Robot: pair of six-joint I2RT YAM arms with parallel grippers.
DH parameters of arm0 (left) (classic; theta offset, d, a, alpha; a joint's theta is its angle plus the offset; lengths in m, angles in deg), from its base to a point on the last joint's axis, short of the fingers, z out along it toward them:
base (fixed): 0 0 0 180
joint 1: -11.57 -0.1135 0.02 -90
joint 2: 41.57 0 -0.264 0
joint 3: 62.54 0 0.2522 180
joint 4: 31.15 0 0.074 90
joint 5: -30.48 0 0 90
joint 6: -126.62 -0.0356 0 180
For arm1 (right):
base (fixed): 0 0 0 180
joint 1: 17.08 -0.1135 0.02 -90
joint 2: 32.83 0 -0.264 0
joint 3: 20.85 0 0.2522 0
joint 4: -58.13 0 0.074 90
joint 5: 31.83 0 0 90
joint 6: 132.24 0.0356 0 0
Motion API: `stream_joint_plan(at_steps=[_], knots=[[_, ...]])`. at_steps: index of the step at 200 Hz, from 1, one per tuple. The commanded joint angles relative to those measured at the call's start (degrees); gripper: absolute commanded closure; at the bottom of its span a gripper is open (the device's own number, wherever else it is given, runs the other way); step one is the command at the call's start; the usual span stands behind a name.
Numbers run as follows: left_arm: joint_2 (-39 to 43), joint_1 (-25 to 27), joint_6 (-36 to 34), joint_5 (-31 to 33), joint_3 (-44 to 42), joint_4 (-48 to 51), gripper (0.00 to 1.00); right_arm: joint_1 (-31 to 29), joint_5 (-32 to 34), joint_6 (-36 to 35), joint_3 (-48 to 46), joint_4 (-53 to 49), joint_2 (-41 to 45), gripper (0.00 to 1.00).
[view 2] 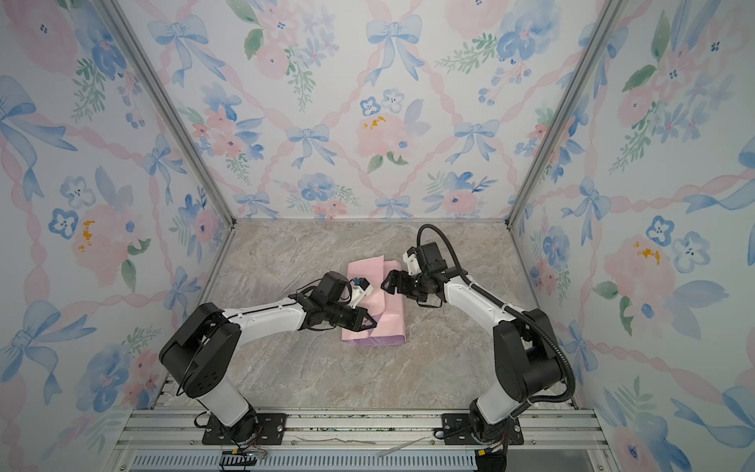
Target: Wrap the gift box in paper
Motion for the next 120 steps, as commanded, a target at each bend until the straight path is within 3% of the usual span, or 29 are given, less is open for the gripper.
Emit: stream_joint_plan(at_steps=[1, 58, 105, 120], knots=[[-1.0, 0.2, -1.6, -1.3, 1.3, 1.1, 1.00, 0.4, 0.4, -0.8, -0.3, -1.1, 1.3, 0.10], [-1.3, 0.2, -1.8, -1.7, 1.5, 1.1, 1.00, -2.7, 8.4, -4.3, 5.2, -8.4, -5.5, 0.11], [-1.2, 0.3, -2.3, -1.5, 1.9, 2.0, 1.00, -2.8, 6.7, -3.9, 6.3, -6.5, -9.4, 0.13], [-1.0, 0.2, -2.3, -1.3, 2.1, 2.3, 1.00, -2.8, 6.9, -3.9, 6.5, -6.9, -10.2, 0.18]])
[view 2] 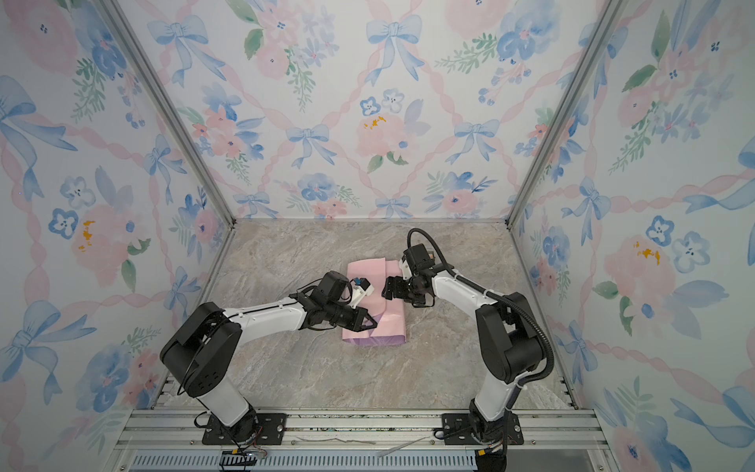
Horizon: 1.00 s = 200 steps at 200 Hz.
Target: Wrap the gift box in paper
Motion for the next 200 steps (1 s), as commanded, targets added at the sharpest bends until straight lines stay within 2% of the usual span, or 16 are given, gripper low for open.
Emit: stream_joint_plan(at_steps=[1, 20, 29, 35, 68, 95, 114, 135, 200], knots=[[-0.7, 0.2, -1.4, -0.6, 1.9, 1.9, 1.00, -0.5, 0.4, -0.7, 2.1, -1.3, -1.6, 0.19], [0.2, 0.2, -0.5, -0.6, 2.7, 2.3, 0.80, -0.5, 1.6, -0.8, 2.1, -2.7, -2.3, 0.27], [1.2, 0.1, 0.4, -0.4, 3.1, 2.4, 0.60, -0.6, 1.9, -0.8, 1.8, -2.9, -2.4, 0.29], [1.9, 0.0, 1.2, -0.1, 3.4, 2.3, 0.56, -0.5, 1.9, -0.7, 1.6, -2.9, -2.5, 0.31], [6.7, -3.1, 8.8, 4.3, 3.0, 2.4, 0.47, -0.6, 1.6, -0.3, 0.8, -2.3, -2.5, 0.32], [12.4, -9.3, 15.6, 11.3, -1.7, 2.3, 0.44, -0.6, 1.4, -0.4, 0.8, -2.4, -2.4, 0.33], [15.1, -13.4, 17.4, 14.8, -5.4, 2.3, 0.40, -0.6, 1.2, -0.3, 1.1, -2.4, -2.1, 0.33], [14.8, -15.8, 17.7, 14.3, -7.0, 2.3, 0.35, -0.9, 1.0, -0.2, 1.2, -2.4, -2.0, 0.33], [8.3, -15.4, 19.4, 9.8, -7.0, -5.3, 0.31, -1.3, 0.8, 0.3, 1.0, -2.0, -1.5, 0.33]])
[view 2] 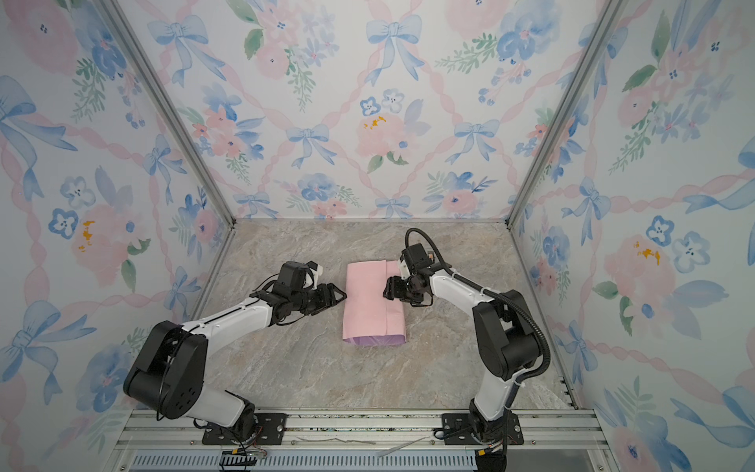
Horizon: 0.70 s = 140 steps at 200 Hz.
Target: Wrap the gift box in paper
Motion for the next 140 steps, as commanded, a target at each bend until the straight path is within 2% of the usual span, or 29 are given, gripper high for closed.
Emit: stream_joint_plan(at_steps=[1, 87, 140], knots=[[-1.7, 0.4, 1.4, -1.5, -0.6, -4.7, 0.31, -0.9, 1.0, 0.5, 0.0, -2.0, -0.6, 0.33], [-7.9, 4.7, 3.6, -2.4, 1.4, -10.0, 0.32, -1.0, -0.1, 1.3, 0.1, -1.7, 0.4, 0.32], [-7.5, 7.2, 3.6, 0.0, 2.5, -8.5, 0.32, 0.1, -4.5, 4.0, -1.0, 1.6, 3.5, 0.20]])
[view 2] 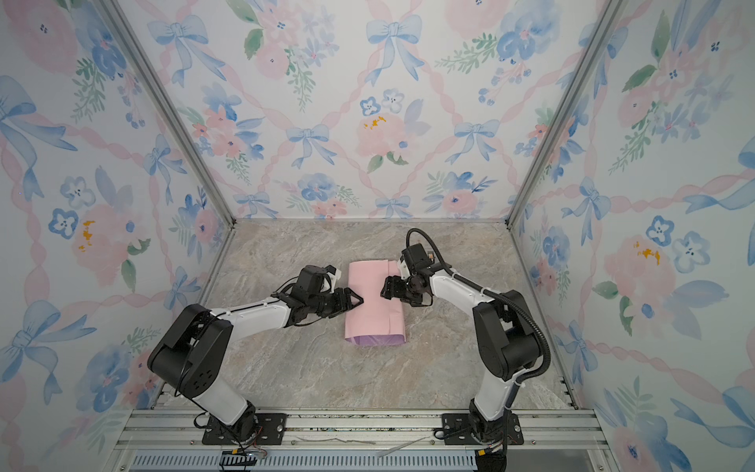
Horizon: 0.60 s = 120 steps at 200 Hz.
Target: Wrap the gift box in paper
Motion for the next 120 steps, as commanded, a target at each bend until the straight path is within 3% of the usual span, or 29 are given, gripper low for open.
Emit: stream_joint_plan(at_steps=[1, 74, 120], knots=[[-0.1, 0.7, 0.4, 1.4, 1.5, 0.5, 0.32, 0.1, -2.8, 1.5, -0.7, 1.1, 3.1, 0.20], [-2.0, 2.1, -1.6, 2.0, 5.0, 2.4, 0.36, 0.5, -2.2, 1.8, -0.8, 0.2, 1.2, 0.20], [-3.1, 2.8, -3.2, 3.6, 6.8, 4.3, 0.38, 0.3, -1.7, 1.6, -0.1, -0.9, 1.3, 0.28]])
